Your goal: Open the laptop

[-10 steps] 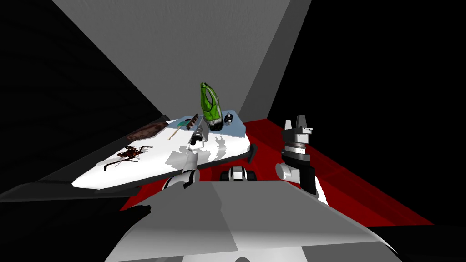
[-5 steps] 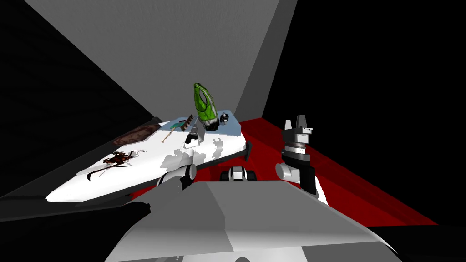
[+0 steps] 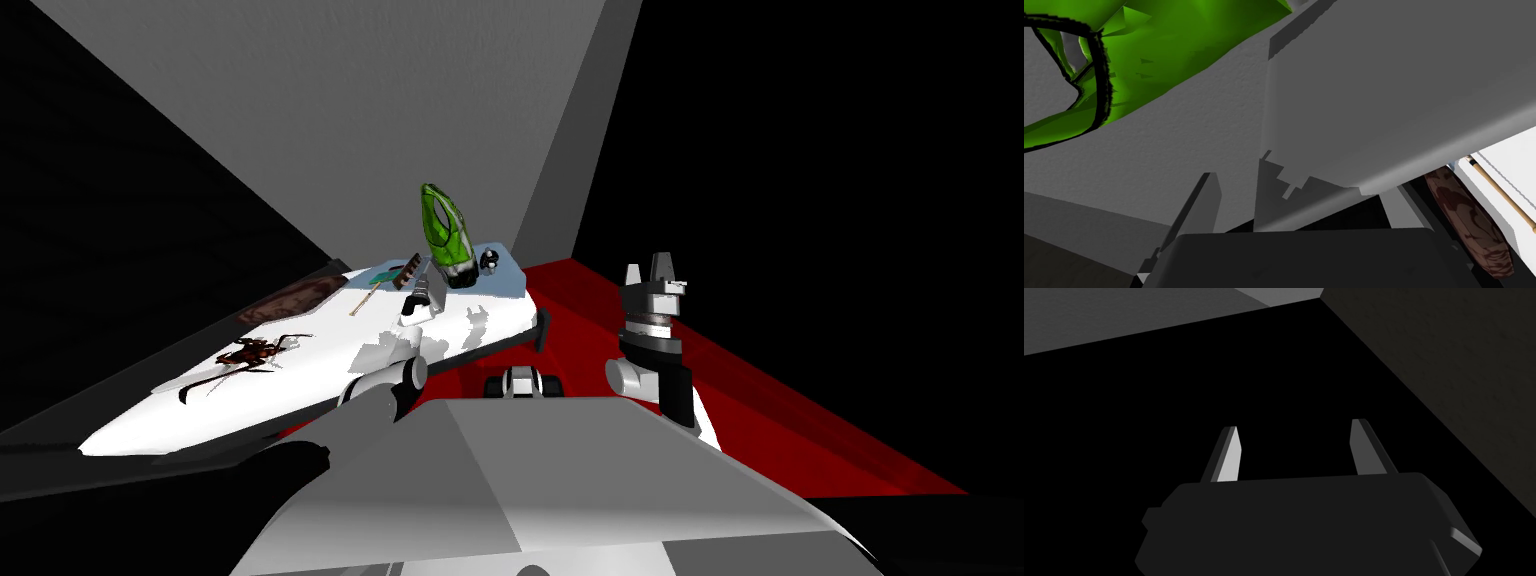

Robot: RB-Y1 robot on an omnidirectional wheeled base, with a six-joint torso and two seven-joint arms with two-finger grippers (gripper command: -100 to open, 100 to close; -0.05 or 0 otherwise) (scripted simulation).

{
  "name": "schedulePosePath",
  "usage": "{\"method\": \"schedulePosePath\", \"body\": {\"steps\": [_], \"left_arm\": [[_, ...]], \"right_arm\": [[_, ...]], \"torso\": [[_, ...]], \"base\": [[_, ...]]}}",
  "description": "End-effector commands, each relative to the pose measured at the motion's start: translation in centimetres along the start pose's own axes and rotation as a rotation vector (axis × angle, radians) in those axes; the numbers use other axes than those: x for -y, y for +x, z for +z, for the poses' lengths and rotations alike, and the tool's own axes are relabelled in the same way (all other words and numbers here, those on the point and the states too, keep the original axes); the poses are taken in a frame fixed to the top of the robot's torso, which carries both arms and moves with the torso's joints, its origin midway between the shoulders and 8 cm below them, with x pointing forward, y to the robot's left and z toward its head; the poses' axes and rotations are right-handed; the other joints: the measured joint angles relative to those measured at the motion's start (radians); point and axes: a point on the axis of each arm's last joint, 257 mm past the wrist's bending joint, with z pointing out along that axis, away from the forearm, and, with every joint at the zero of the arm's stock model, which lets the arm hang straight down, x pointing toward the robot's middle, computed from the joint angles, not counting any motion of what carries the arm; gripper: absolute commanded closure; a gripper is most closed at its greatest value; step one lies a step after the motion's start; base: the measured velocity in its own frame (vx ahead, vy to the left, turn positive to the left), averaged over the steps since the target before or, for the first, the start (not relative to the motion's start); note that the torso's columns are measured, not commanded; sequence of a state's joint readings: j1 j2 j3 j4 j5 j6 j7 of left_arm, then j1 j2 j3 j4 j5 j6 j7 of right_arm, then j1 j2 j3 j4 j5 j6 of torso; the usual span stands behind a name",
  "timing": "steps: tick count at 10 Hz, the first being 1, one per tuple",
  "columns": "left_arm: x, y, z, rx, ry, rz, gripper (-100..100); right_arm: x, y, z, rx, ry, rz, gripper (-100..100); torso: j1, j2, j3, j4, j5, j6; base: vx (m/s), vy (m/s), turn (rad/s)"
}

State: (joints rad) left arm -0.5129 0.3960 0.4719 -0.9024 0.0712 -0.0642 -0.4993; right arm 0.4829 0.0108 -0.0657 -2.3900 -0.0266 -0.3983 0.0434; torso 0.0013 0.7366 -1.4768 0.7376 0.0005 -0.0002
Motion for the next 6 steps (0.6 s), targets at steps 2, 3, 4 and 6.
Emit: {"method": "schedulePosePath", "body": {"steps": [2,3,4,6], "left_arm": [[-1.2,-2.3,0.9,0.035,-0.022,-0.016,-100],[-0.6,-2.3,0.9,0.038,-0.011,-0.015,-100],[-0.7,0.3,0.0,-0.004,-0.011,0.000,100],[-0.4,0.1,0.1,-0.002,-0.005,0.000,100]], "right_arm": [[0.0,0.0,0.0,0.000,0.000,0.000,0],[0.0,0.0,0.0,0.000,0.000,0.000,0],[0.0,0.0,0.0,0.000,0.000,0.000,0],[0.0,0.0,0.0,0.000,0.000,0.000,0]], "torso": [[-0.003,0.003,0.002,0.001,-0.001,0.000],[-0.001,0.001,0.001,0.000,0.000,0.000],[0.000,0.000,0.000,0.000,0.000,0.000],[0.002,-0.003,-0.002,-0.001,0.001,0.000]], "base": [[-0.035,-0.026,-0.055],[-0.008,-0.005,0.008],[0.049,0.027,0.215],[0.041,0.028,0.048]]}}
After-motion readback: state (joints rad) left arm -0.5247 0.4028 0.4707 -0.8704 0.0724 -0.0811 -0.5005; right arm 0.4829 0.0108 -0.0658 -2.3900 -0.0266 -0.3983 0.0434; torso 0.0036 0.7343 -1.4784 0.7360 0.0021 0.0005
